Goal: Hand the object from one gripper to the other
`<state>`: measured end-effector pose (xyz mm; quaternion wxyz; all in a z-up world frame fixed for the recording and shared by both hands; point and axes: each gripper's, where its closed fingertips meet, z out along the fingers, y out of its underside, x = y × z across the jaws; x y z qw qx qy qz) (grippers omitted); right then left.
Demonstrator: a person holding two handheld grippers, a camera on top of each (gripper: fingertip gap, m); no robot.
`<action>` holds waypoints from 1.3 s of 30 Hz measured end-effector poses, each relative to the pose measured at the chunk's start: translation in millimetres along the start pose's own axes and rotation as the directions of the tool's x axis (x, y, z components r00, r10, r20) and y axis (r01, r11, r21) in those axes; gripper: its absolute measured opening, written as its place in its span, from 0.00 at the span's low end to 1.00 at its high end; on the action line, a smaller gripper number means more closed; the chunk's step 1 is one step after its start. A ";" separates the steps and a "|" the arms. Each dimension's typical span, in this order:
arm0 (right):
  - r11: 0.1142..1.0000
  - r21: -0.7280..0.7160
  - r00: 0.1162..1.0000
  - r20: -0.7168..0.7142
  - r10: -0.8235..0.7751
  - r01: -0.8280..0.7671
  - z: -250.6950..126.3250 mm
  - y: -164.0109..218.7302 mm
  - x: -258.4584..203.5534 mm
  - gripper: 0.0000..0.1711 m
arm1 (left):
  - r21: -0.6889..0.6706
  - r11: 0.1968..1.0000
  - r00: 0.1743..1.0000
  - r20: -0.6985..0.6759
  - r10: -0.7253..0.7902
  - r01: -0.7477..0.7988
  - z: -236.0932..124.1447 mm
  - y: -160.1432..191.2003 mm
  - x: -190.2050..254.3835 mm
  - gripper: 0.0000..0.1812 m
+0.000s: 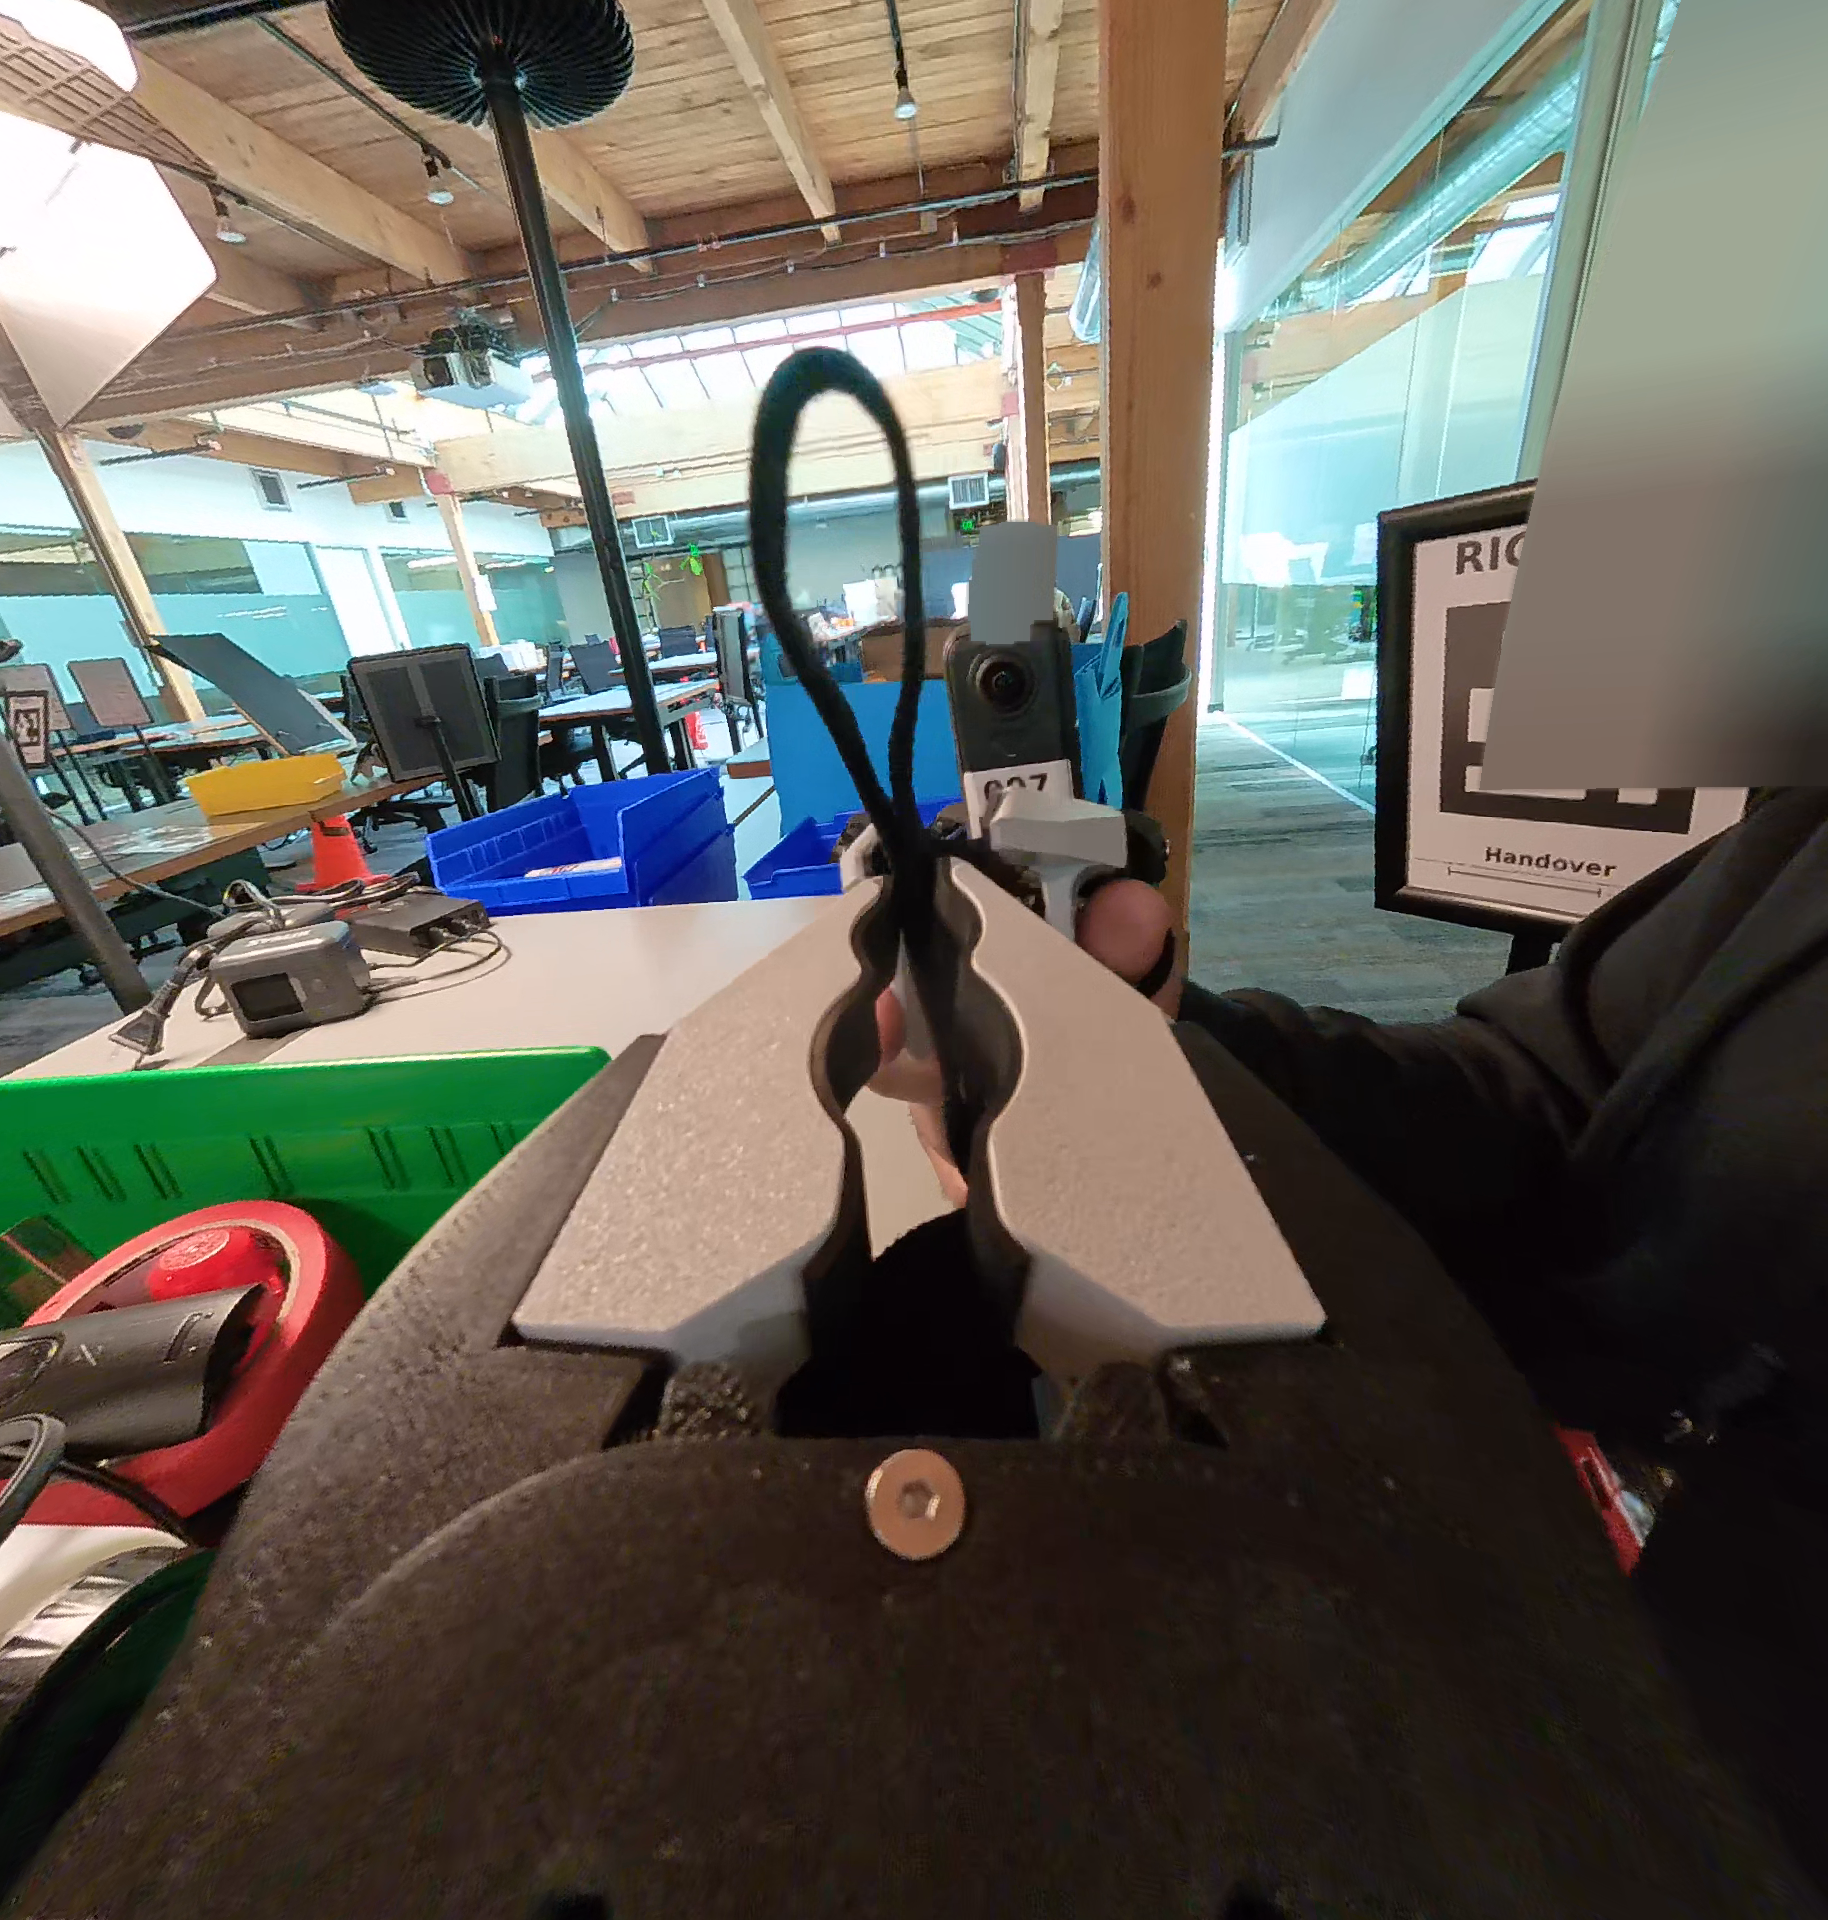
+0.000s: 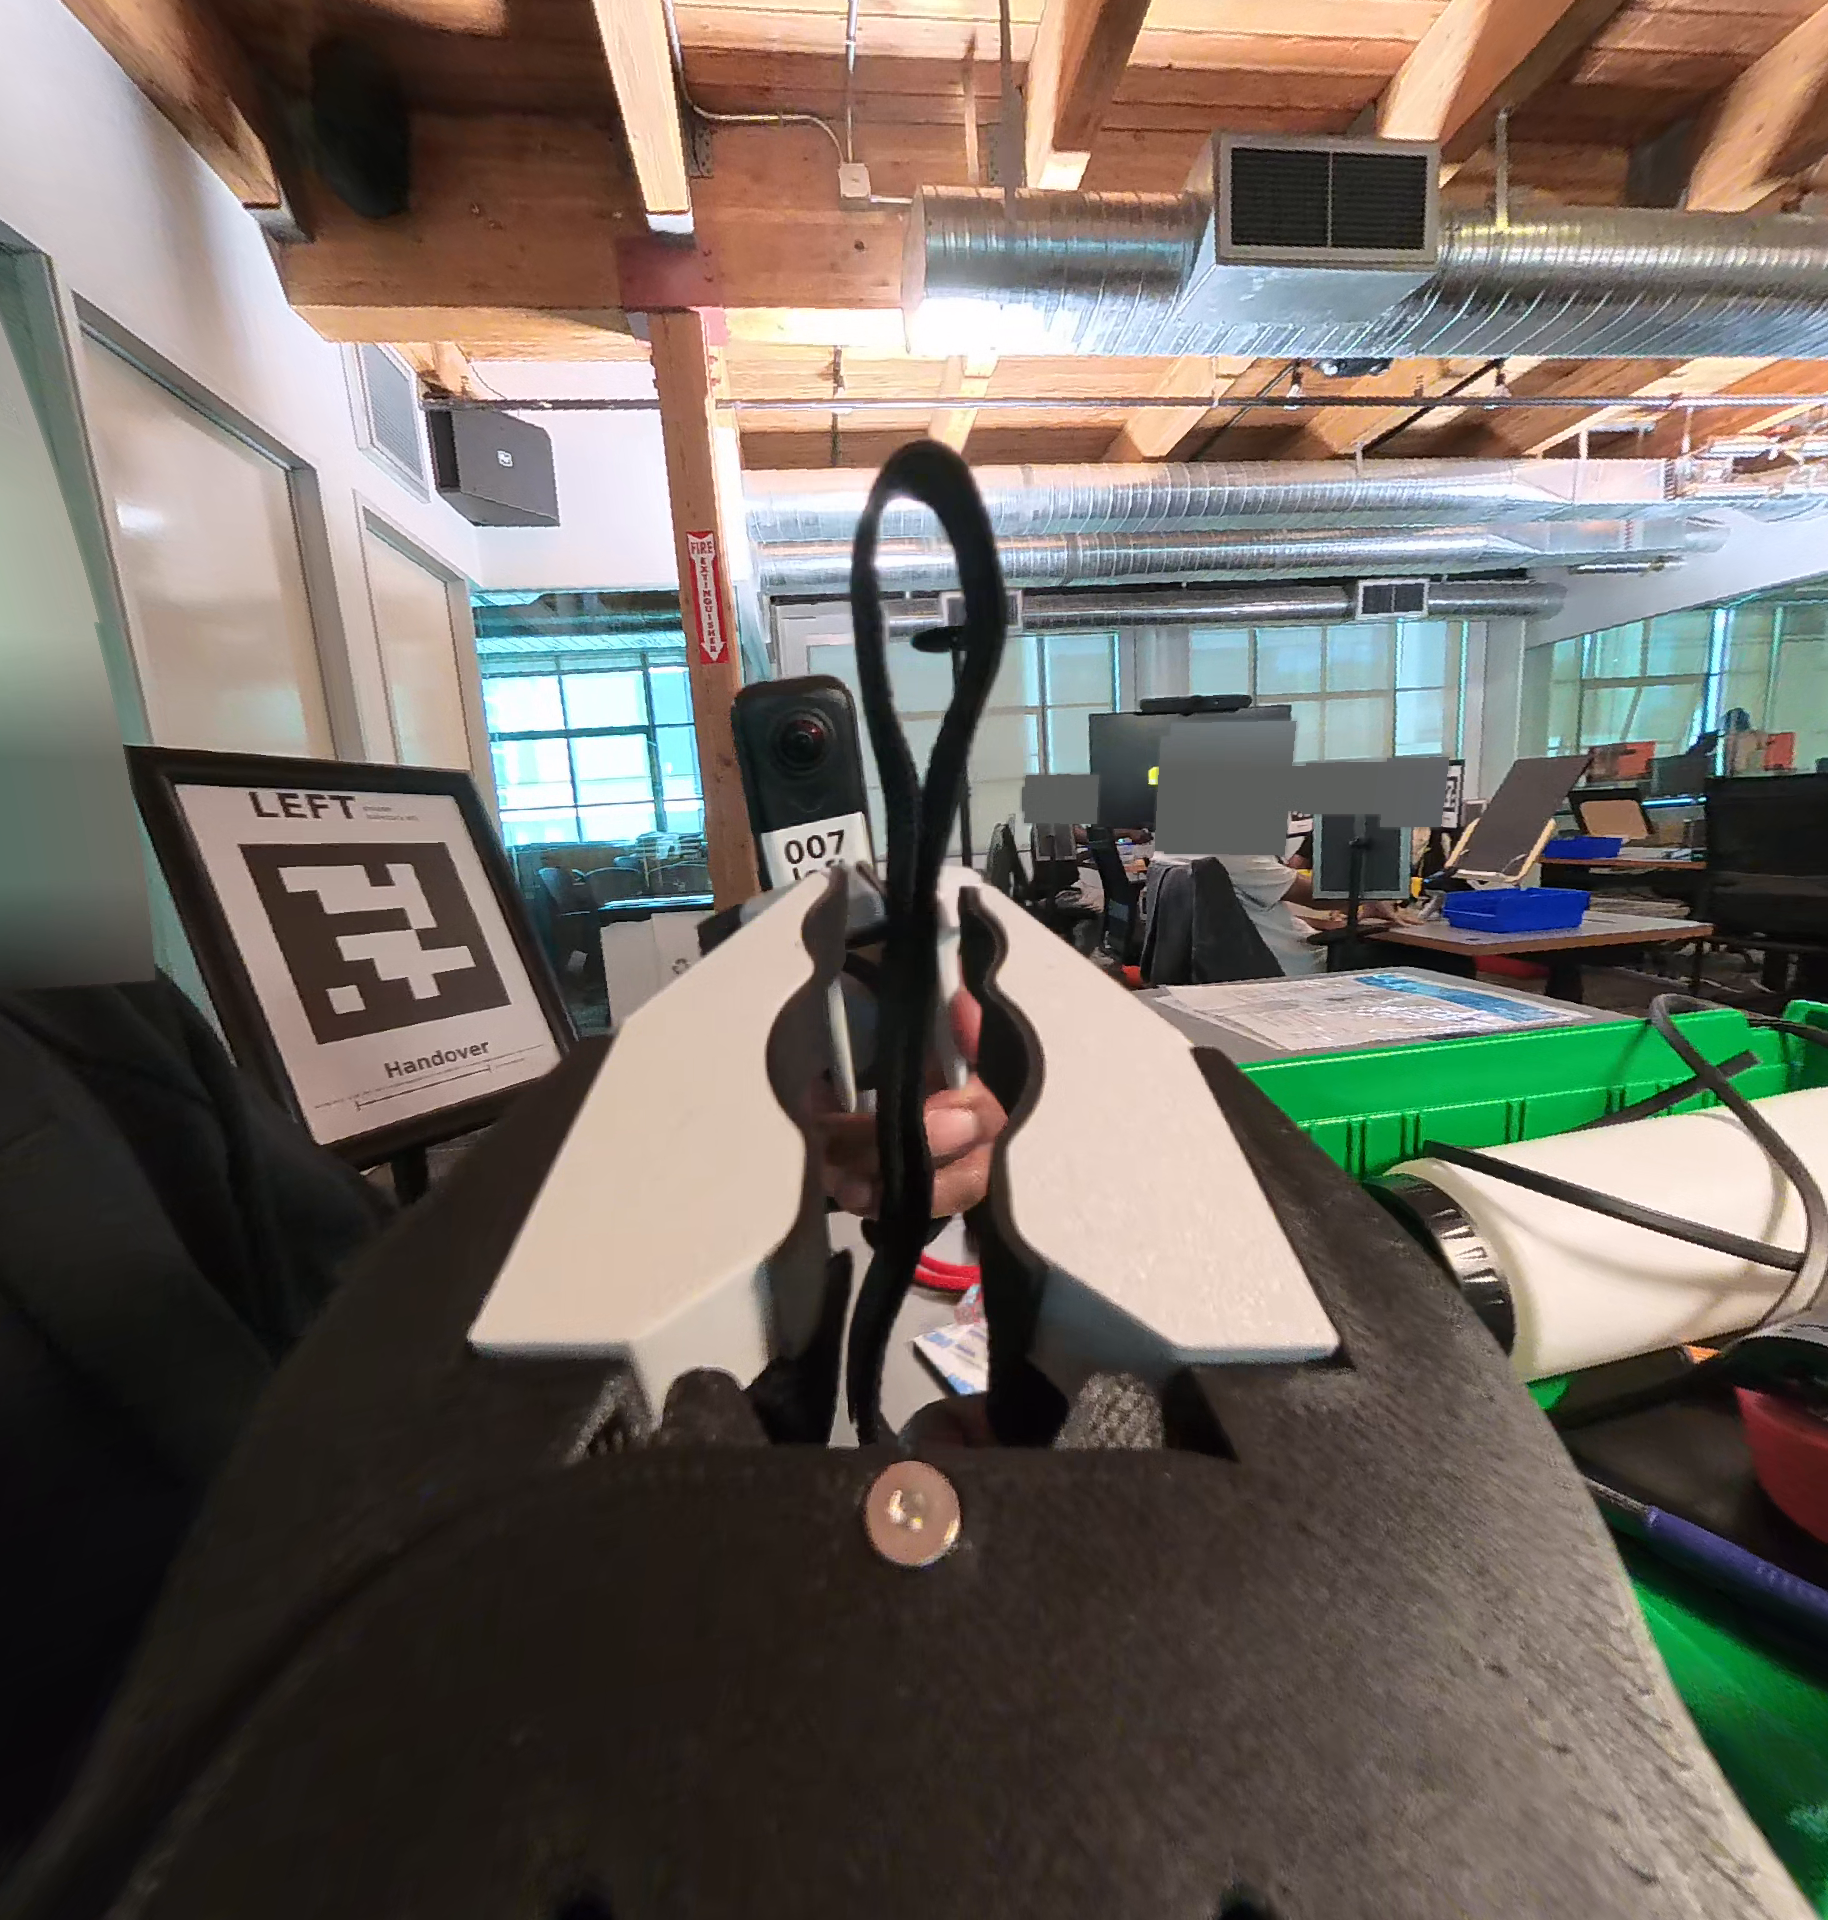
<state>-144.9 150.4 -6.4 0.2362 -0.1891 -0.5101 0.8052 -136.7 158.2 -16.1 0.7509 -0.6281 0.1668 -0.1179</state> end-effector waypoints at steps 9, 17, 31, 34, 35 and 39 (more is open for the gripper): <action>0.996 -0.082 0.999 -0.014 -0.041 0.040 3.7 14.2 1.2 0.04 | 0.068 0.997 1.000 -0.009 -0.024 0.025 -5.4 -12.0 -0.5 0.04; 0.999 -0.045 1.000 0.002 -0.019 0.020 1.3 7.1 -0.2 0.04 | 0.036 0.999 0.999 -0.034 -0.036 0.038 -2.4 -5.9 4.0 0.06; 0.990 -0.135 0.999 -0.017 -0.049 0.046 5.7 24.1 2.8 0.04 | 0.082 0.995 0.998 0.013 -0.063 0.062 -5.6 -13.2 -6.3 0.11; 0.992 -0.119 0.999 -0.009 -0.050 0.049 5.2 20.7 1.0 0.03 | 0.058 0.996 0.998 0.012 -0.069 0.068 -3.8 -8.9 -6.1 0.14; 0.992 -0.115 0.999 -0.008 -0.051 0.049 5.0 20.1 0.7 0.03 | 0.049 0.997 0.998 0.010 -0.065 0.065 -3.2 -7.5 -5.5 0.14; 0.994 -0.100 0.999 -0.002 -0.038 0.038 5.2 18.3 -0.3 0.05 | 0.050 0.998 1.000 -0.001 -0.031 0.031 -3.9 -8.7 -2.0 0.05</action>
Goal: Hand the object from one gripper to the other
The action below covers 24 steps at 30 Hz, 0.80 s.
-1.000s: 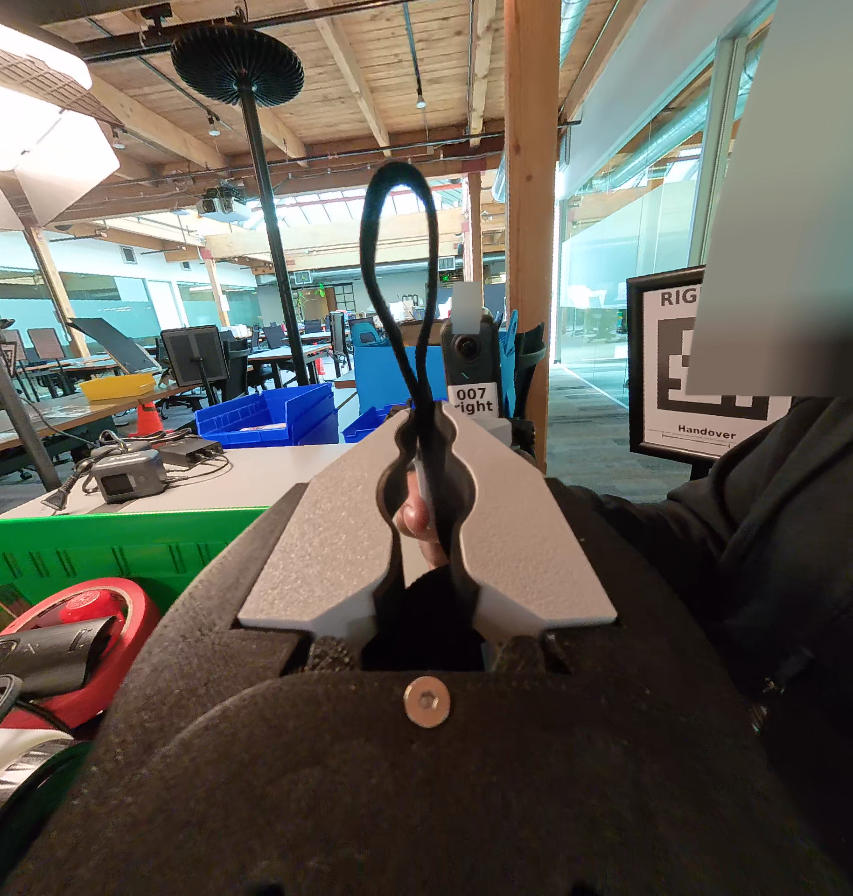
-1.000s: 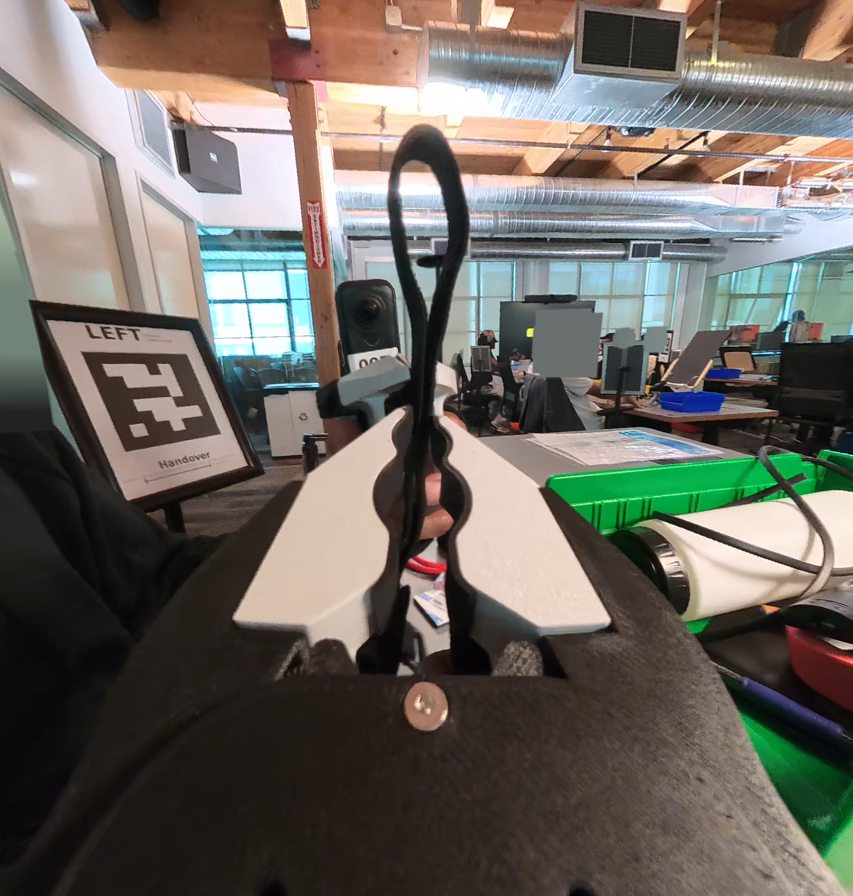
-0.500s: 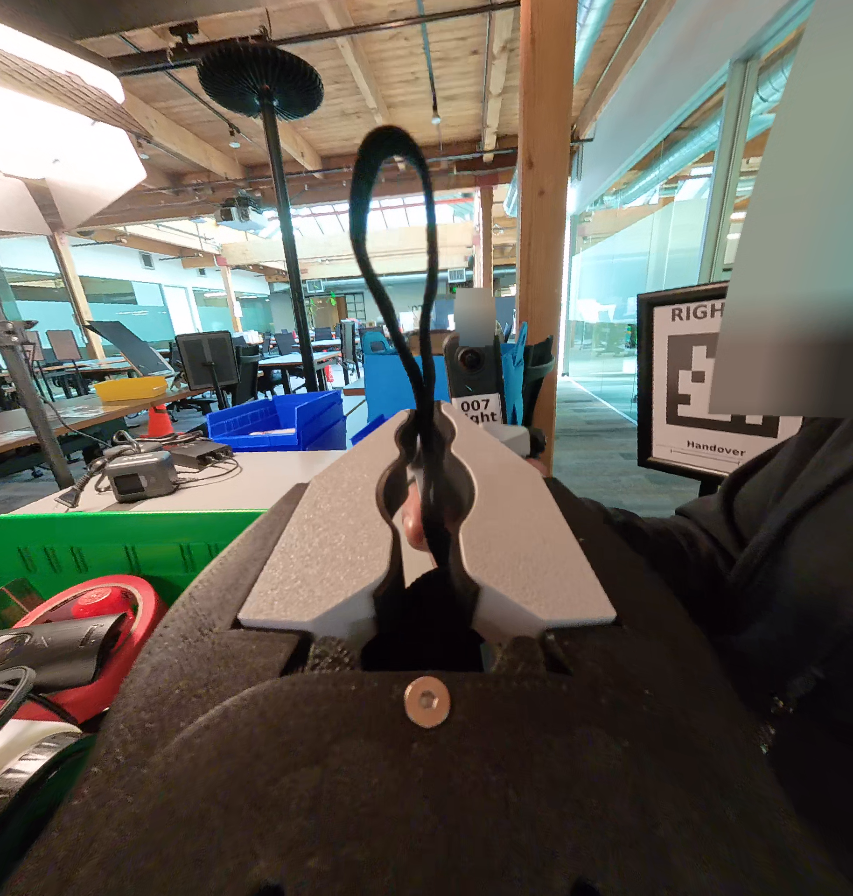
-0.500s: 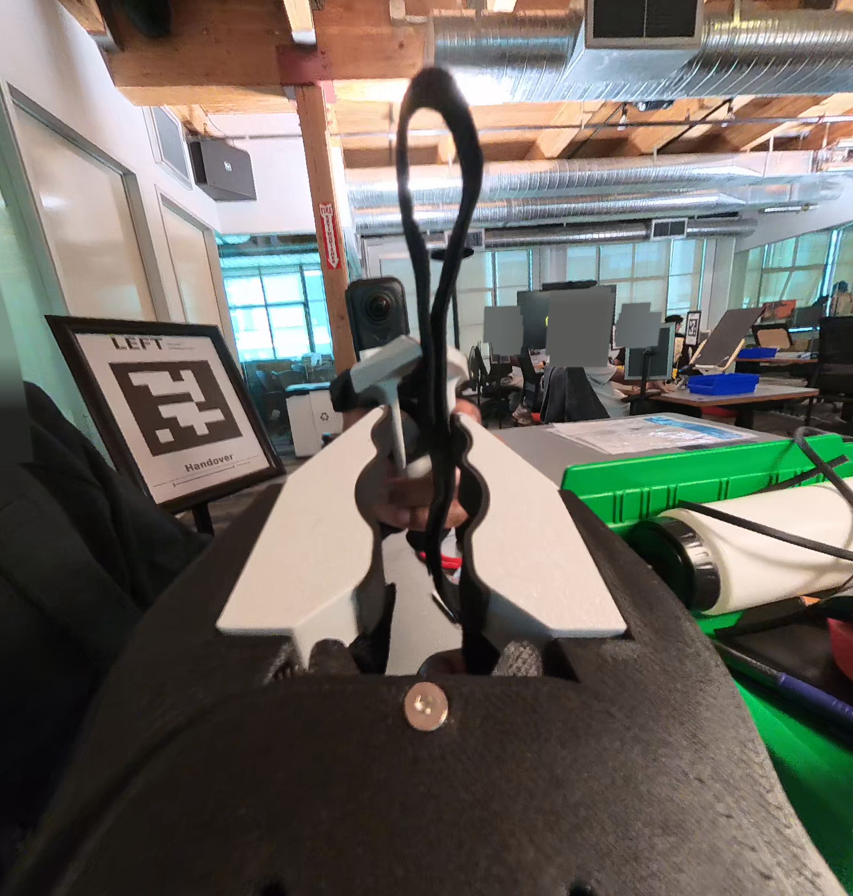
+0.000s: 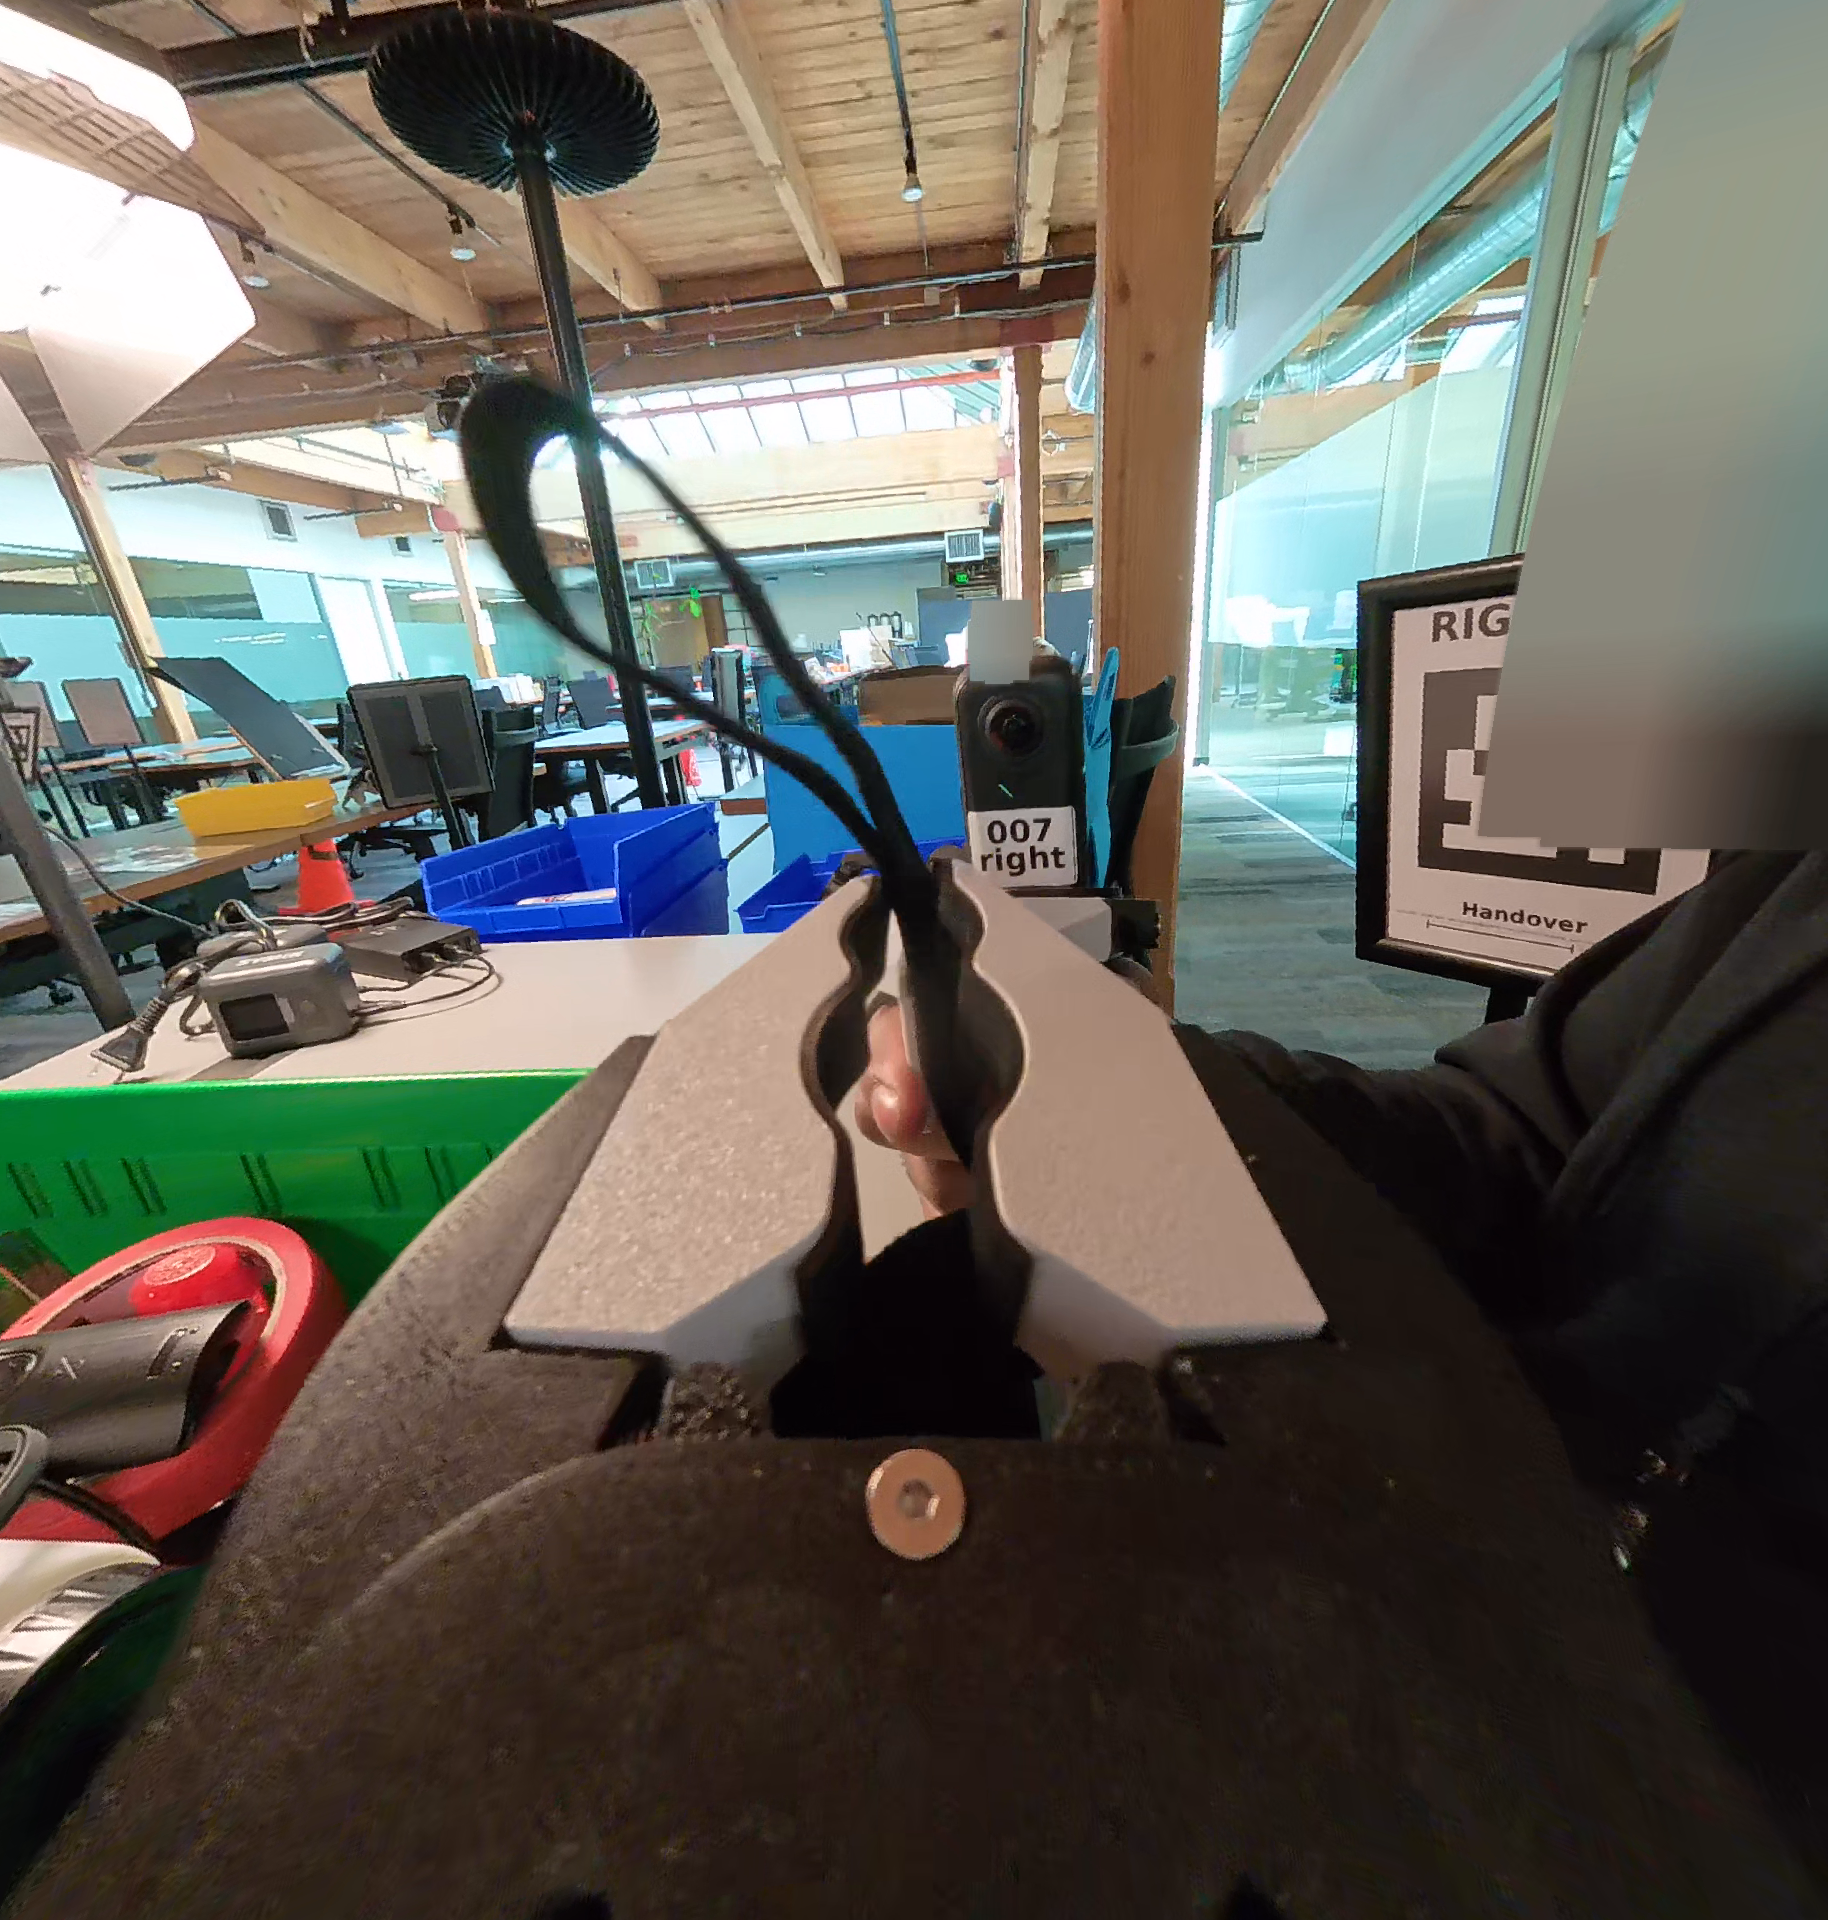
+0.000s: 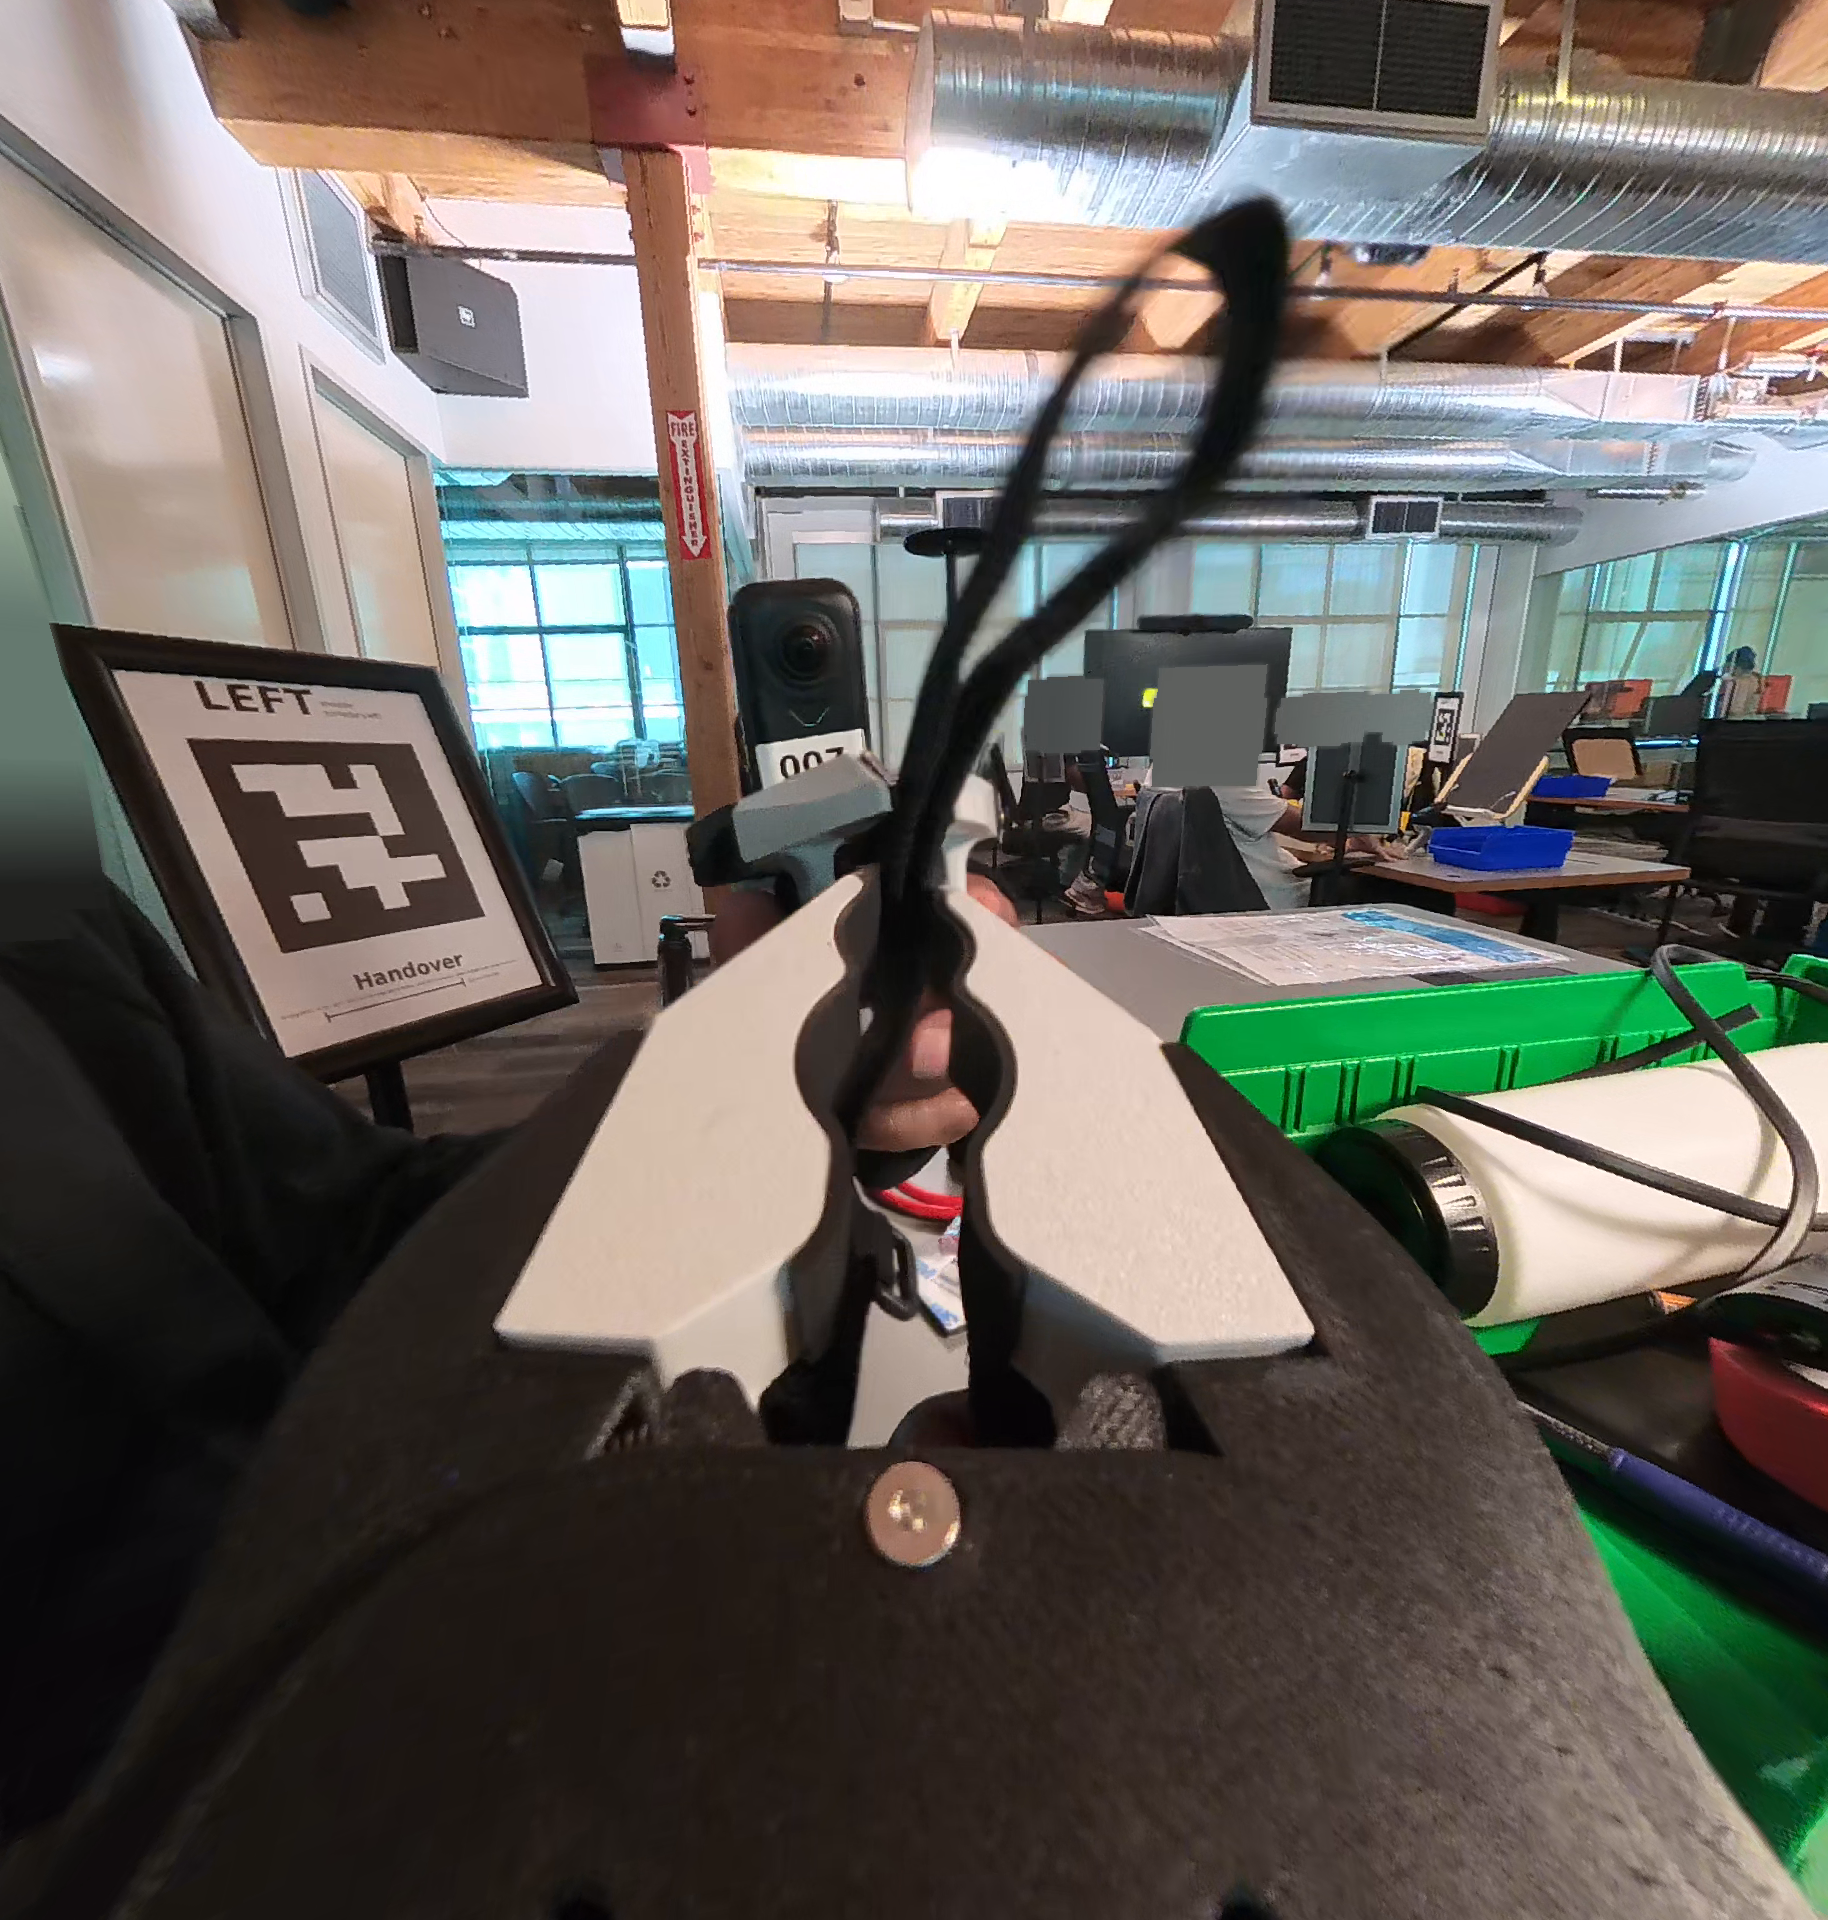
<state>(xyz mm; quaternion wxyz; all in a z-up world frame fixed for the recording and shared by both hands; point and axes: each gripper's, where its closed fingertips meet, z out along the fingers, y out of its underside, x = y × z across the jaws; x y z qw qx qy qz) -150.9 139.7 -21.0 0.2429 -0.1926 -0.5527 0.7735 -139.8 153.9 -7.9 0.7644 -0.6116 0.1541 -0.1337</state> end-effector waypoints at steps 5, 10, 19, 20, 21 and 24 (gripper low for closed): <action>0.998 -0.010 0.998 0.005 0.064 -0.063 1.3 3.0 2.4 0.18 | 0.053 0.999 1.000 0.015 0.000 -0.001 -3.7 -9.8 -2.8 0.04; 0.995 -0.100 1.000 -0.018 -0.009 0.008 5.4 18.7 2.8 0.04 | 0.034 0.999 1.000 0.008 -0.001 0.001 -1.7 -6.0 -0.9 0.05; 1.000 -0.007 1.000 0.001 -0.002 0.002 -0.1 1.0 -0.2 0.04 | -0.009 0.999 0.999 0.005 -0.039 0.039 -0.3 2.5 -2.6 0.13; 1.000 -0.006 1.000 0.003 -0.003 0.003 -0.1 0.6 -0.5 0.03 | -0.026 0.999 0.999 -0.005 -0.040 0.040 0.6 5.4 -0.9 0.12; 1.000 -0.007 1.000 0.001 -0.005 0.005 -0.1 0.8 -0.2 0.03 | -0.042 0.998 0.999 -0.015 -0.038 0.037 1.6 8.3 1.0 0.10; 1.000 -0.001 1.000 0.005 -0.002 0.002 -0.3 -0.1 -0.8 0.04 | -0.047 0.999 0.999 -0.031 -0.010 0.008 2.5 8.9 5.2 0.04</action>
